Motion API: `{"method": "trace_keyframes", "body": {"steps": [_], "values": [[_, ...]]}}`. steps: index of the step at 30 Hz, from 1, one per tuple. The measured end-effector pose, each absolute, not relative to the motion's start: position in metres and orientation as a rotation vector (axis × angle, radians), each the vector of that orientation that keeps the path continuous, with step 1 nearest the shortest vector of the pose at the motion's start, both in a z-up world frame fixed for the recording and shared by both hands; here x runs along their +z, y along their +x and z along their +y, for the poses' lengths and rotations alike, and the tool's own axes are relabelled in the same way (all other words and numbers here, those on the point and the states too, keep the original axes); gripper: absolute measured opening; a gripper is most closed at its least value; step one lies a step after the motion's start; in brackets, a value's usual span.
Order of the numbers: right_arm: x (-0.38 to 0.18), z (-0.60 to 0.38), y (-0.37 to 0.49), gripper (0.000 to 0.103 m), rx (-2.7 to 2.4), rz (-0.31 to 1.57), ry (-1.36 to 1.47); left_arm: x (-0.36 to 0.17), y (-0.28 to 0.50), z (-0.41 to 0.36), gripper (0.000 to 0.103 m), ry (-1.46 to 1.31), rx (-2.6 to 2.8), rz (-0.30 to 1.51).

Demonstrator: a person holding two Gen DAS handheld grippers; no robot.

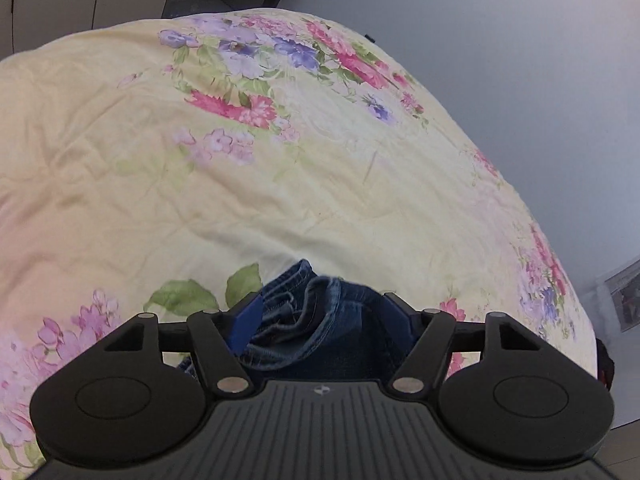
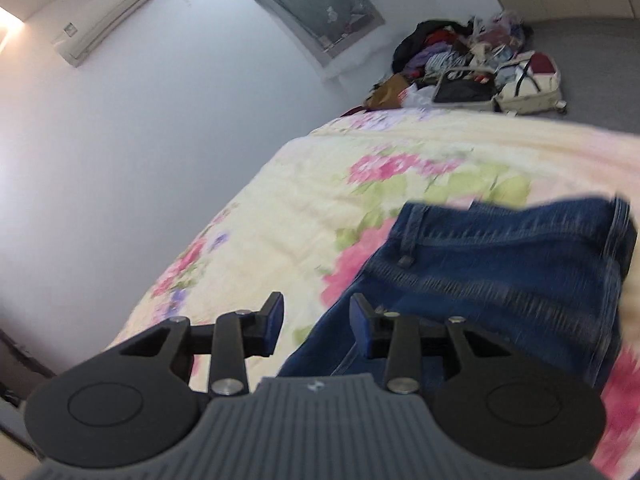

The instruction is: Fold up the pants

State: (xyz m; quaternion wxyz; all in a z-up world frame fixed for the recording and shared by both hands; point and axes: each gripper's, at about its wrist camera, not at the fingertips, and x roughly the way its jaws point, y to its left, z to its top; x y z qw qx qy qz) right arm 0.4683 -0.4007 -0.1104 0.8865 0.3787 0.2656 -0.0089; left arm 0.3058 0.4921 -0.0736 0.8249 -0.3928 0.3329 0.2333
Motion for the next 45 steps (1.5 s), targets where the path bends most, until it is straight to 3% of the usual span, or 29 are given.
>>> {"method": "trace_keyframes", "body": {"steps": [5, 10, 16, 19, 20, 21, 23, 30, 36, 45], "values": [[-0.132, -0.312, 0.412, 0.034, 0.137, 0.556, 0.832, -0.111, 0.278, 0.465, 0.079, -0.739, 0.46, 0.721], [-0.158, -0.238, 0.396, 0.034, 0.256, 0.642, 0.627, -0.138, 0.281, 0.446, 0.079, -0.708, 0.41, 0.806], [-0.163, -0.196, 0.391, 0.034, 0.396, 0.637, 0.431, -0.162, 0.299, 0.439, 0.074, -0.836, 0.447, 0.774], [-0.168, -0.178, 0.386, 0.036, 0.455, 0.631, 0.279, -0.164, 0.309, 0.438, 0.048, -0.851, 0.485, 0.76], [-0.17, -0.168, 0.384, 0.038, 0.493, 0.63, 0.187, -0.163, 0.31, 0.438, 0.018, -0.86, 0.49, 0.751], [-0.175, -0.157, 0.383, 0.045, 0.518, 0.64, 0.109, -0.162, 0.31, 0.439, 0.007, -0.876, 0.5, 0.742], [-0.187, -0.139, 0.381, 0.046, 0.516, 0.678, -0.025, -0.156, 0.306, 0.441, 0.002, -0.913, 0.52, 0.705], [-0.189, -0.132, 0.381, 0.046, 0.489, 0.686, -0.083, -0.11, 0.284, 0.447, 0.001, -0.974, 0.499, 0.614], [-0.14, -0.088, 0.37, 0.048, 0.632, 0.569, -0.118, -0.136, 0.285, 0.461, 0.001, -0.901, 0.57, 0.857], [-0.139, 0.037, 0.323, 0.046, 0.994, 0.541, -0.395, -0.162, 0.251, 0.48, 0.019, -0.993, 0.459, 0.766]]}}
